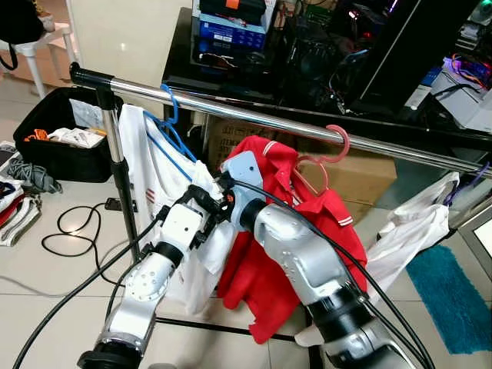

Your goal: Hang hanger

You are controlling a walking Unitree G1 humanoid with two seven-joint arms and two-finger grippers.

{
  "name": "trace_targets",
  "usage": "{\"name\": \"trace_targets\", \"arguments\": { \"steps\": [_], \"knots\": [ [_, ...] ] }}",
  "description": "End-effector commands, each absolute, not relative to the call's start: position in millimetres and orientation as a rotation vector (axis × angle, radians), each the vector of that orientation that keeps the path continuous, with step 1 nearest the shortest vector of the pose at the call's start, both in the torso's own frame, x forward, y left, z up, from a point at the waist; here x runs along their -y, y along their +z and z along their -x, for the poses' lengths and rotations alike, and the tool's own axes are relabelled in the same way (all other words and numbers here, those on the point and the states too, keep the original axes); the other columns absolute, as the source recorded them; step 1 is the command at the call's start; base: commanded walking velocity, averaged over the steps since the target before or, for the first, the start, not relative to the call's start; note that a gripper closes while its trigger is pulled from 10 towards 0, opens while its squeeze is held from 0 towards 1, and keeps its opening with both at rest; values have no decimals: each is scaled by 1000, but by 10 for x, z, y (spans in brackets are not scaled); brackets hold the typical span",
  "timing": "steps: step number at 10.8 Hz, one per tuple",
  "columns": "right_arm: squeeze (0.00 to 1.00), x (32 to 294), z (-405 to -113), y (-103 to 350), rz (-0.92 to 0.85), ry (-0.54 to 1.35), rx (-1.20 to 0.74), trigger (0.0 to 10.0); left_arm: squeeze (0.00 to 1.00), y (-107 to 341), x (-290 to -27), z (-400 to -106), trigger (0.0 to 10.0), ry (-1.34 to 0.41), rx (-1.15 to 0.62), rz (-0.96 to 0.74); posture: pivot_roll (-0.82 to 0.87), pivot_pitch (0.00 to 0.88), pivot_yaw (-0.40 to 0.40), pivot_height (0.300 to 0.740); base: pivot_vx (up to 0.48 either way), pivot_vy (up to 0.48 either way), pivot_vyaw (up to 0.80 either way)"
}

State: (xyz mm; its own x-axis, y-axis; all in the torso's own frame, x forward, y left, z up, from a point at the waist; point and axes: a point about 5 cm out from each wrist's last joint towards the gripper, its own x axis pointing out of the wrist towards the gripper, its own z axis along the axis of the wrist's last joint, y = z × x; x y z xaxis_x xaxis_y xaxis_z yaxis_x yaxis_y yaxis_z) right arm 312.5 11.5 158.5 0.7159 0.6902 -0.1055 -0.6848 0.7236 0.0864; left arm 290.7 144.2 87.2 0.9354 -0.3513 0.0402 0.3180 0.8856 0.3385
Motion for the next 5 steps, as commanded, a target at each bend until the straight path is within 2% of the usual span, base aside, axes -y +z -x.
{"name": "trace_targets", "arguments": {
  "steps": [1,2,3,4,5],
  "knots": [
    [0,-80,-3184,1616,-42,727,-117,10000,0,887,-1366,-2883,10000,-371,121,-326,323,78,-189,740,0,0,0],
    [0,-105,-3186,1618,-54,732,-119,10000,0,888,-1363,-2884,10000,-372,121,-326,323,78,-189,740,0,0,0],
    [0,-146,-3193,1605,-79,736,-131,1412,0,892,-1356,-2890,10000,-375,123,-326,324,77,-189,740,0,0,0],
    [0,-146,-3214,1608,-107,722,-130,0,0,895,-1346,-2892,10000,-377,124,-326,324,77,-189,740,0,0,0],
    [0,-142,-3222,1608,-110,719,-127,0,0,895,-1344,-2890,10000,-377,124,-326,327,78,-189,740,0,0,0]
  ]
}}
